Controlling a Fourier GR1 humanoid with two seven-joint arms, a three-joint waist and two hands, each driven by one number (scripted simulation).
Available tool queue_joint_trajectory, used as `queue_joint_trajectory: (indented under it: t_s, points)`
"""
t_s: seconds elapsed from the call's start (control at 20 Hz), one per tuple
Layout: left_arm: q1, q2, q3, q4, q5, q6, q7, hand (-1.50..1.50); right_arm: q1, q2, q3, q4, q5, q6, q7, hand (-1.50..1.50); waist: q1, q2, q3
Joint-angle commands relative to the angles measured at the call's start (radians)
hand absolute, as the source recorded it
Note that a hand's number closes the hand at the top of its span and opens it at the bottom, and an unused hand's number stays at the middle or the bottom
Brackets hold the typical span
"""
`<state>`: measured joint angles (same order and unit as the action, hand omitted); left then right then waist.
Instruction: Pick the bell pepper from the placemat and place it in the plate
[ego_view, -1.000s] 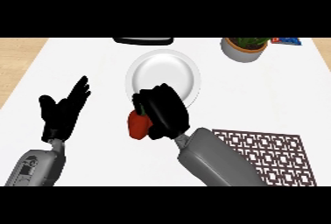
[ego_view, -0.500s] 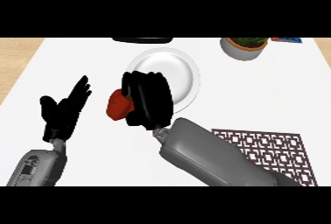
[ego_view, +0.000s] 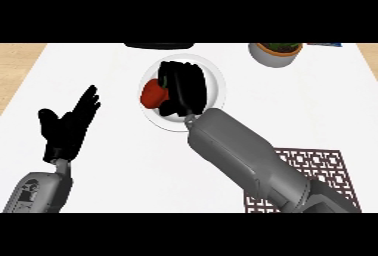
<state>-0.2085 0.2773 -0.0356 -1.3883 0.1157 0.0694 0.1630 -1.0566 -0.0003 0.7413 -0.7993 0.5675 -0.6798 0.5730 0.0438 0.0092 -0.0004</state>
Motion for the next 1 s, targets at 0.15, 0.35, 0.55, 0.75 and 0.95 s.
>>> queue_joint_trajectory:
  t_s: [0.15, 0.35, 0.55, 0.75, 0.95]
  points:
    - [-0.008, 0.007, 0.023, 0.026, 0.004, -0.018, -0.011, 0.0, -0.014, 0.0, -0.089, 0.227, -0.144, 0.147, -0.252, 1.5, -0.003, 0.008, 0.0]
    - [-0.046, 0.009, 0.04, 0.046, 0.014, -0.026, -0.006, 0.0, 0.02, 0.0, -0.165, 0.276, -0.267, 0.214, -0.357, -1.5, 0.0, 0.01, 0.001]
    - [0.014, -0.009, 0.016, 0.01, -0.006, -0.026, -0.044, 0.0, -0.045, 0.0, -0.23, 0.36, -0.297, 0.225, -0.544, -1.5, 0.012, 0.011, 0.001]
    - [-0.018, 0.007, 0.048, 0.053, -0.01, -0.018, -0.036, 0.0, -0.035, 0.0, -0.246, 0.272, -0.31, 0.152, -0.654, -1.5, -0.011, 0.002, 0.001]
    - [0.009, -0.017, 0.022, 0.0, -0.009, -0.008, -0.003, 0.0, 0.008, 0.0, -0.306, 0.125, -0.44, 0.163, -0.836, -1.5, -0.002, -0.001, 0.002]
